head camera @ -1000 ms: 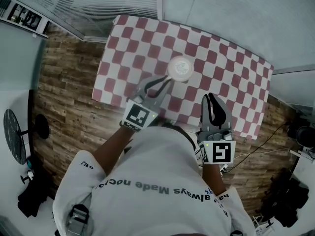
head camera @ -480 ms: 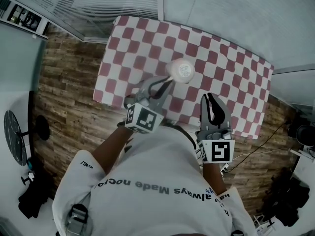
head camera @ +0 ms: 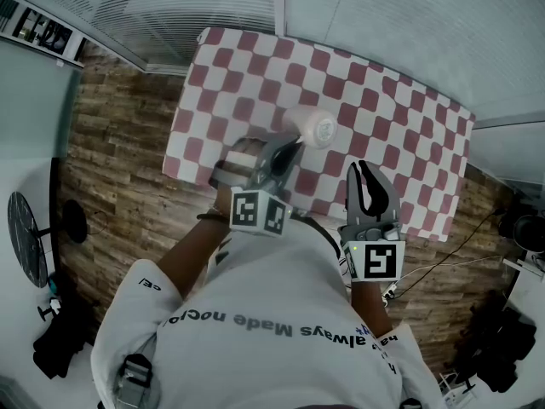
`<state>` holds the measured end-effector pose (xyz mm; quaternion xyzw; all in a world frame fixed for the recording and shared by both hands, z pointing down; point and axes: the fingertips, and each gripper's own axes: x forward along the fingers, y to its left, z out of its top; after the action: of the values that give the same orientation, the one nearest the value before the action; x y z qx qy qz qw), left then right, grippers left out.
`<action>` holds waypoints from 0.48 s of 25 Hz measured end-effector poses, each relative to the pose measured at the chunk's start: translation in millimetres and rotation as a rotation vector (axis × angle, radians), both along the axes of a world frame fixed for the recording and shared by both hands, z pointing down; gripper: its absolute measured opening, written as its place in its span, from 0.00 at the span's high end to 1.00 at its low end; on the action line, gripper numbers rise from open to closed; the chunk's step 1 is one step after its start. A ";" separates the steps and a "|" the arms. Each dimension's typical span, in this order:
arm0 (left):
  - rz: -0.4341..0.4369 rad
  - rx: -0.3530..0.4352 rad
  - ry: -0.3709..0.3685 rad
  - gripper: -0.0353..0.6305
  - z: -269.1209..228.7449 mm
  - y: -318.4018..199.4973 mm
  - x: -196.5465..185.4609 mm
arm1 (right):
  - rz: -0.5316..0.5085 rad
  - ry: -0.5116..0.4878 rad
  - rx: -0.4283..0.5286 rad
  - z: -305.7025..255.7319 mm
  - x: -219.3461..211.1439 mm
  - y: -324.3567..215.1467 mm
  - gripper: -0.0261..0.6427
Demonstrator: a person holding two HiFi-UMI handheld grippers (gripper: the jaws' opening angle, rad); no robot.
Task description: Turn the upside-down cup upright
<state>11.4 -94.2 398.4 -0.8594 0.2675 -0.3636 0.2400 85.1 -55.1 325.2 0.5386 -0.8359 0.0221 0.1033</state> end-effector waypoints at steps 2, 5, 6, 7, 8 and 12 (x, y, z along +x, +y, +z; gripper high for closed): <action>0.017 0.038 -0.074 0.89 2.3 0.5 1.0 | -0.001 0.002 0.000 1.1 -0.4 -0.9 0.90; 0.039 0.072 -0.166 0.89 7.4 0.1 2.4 | 0.000 0.002 0.000 1.9 -0.9 -3.2 0.90; 0.047 0.083 -0.193 0.89 8.8 0.4 2.7 | 0.003 0.000 0.002 1.5 -1.2 -4.0 0.90; 0.054 0.093 -0.215 0.89 10.0 0.9 2.9 | 0.004 -0.001 0.003 1.4 -1.4 -4.5 0.89; 0.059 0.101 -0.235 0.89 11.0 1.3 3.2 | 0.002 0.004 0.001 2.2 -1.5 -4.5 0.89; 0.073 0.120 -0.307 0.89 15.8 -0.2 4.5 | 0.000 0.019 0.003 4.2 -1.8 -6.4 0.89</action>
<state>15.8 -94.5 414.2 -0.7873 0.2174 -0.4649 0.3419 83.3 -61.5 329.5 0.5388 -0.8351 0.0158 0.1102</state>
